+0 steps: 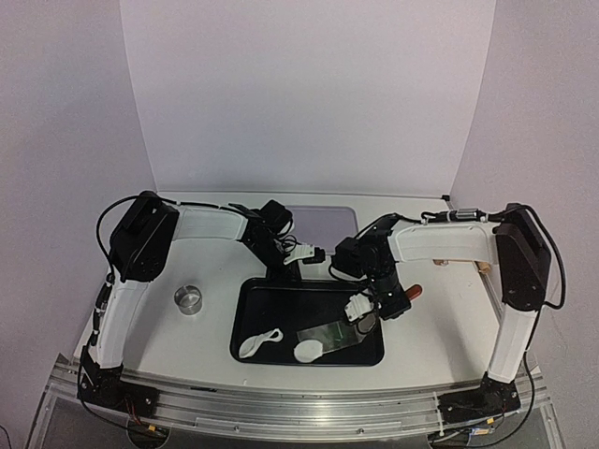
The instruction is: Roll out the dumpling wrappers from the dough
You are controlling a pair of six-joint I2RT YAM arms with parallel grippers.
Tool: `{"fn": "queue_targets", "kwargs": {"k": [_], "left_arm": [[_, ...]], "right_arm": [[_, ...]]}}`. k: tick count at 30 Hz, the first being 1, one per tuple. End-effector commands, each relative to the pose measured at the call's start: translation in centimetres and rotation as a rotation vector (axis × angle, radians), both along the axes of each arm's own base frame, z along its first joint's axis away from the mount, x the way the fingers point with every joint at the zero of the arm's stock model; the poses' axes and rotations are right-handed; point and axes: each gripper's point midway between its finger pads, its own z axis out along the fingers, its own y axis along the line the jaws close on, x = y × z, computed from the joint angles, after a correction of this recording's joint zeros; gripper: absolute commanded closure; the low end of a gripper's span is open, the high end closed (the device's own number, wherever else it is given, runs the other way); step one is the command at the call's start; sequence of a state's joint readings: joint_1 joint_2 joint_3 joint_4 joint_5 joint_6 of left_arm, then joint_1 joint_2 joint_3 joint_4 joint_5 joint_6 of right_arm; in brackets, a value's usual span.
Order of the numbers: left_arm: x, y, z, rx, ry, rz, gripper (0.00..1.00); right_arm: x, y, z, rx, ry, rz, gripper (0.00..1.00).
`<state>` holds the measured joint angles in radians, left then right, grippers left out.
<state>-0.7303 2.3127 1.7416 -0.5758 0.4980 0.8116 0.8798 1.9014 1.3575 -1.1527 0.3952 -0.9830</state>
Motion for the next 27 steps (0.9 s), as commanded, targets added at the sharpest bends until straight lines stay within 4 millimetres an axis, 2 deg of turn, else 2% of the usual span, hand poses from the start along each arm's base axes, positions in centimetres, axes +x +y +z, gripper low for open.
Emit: {"fn": "queue_targets", "kwargs": {"k": [1,9,12,18,22,27], "left_arm": [[2.5,0.0,1.4,0.018,-0.141,0.008,1.00],[2.5,0.0,1.2,0.020,-0.133,0.016,1.00],[2.4,0.1,1.1,0.021,-0.128,0.017,1.00],[2.4,0.2,1.1,0.024,-0.130,0.016,1.00],[2.4,0.2,1.1,0.025,-0.130,0.017,1.00],[2.2,0.0,1.0,0.015,-0.115,0.017,1.00]], "right_arm": [[-1.2,1.9,0.1,0.066,0.053,-0.016,1.00],[-2.0,3.6,0.9,0.163,0.089,-0.091,1.00],[-2.2,3.5,0.9,0.191,0.108,-0.143,1.00],[-3.0,1.9,0.9,0.178,0.108,-0.170,1.00],[-2.9,0.9,2.4,0.220,0.074,-0.230,1.00],[-1.7,-1.3,4.1,0.248,-0.005,-0.308,1.00]]}}
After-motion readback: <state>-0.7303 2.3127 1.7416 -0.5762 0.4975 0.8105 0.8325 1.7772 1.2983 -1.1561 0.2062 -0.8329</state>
